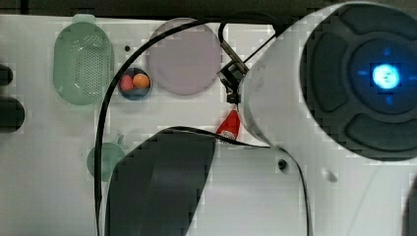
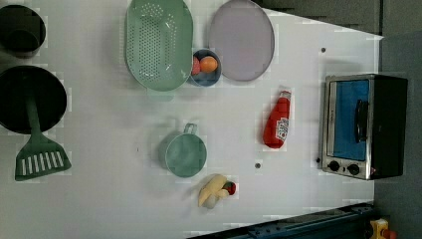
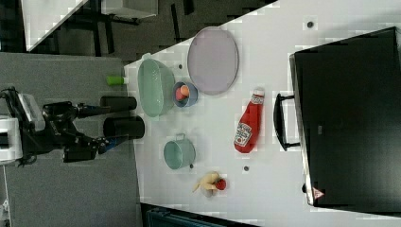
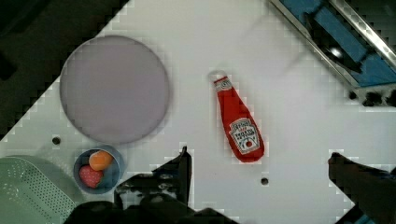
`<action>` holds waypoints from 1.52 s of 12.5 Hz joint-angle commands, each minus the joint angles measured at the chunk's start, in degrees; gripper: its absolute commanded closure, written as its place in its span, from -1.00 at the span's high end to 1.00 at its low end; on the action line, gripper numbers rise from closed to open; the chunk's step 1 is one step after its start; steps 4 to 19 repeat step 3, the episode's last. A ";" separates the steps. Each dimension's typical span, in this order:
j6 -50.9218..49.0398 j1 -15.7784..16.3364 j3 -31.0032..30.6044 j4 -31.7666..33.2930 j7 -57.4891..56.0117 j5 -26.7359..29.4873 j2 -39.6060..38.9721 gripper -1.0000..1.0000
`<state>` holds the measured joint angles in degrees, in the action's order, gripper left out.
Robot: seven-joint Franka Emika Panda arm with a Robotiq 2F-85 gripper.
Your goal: Pick Ketchup from oven and place it on table.
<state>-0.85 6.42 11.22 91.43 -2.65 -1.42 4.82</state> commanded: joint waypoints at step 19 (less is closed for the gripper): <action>-0.14 -0.55 0.48 -0.87 2.73 0.27 -2.40 1.00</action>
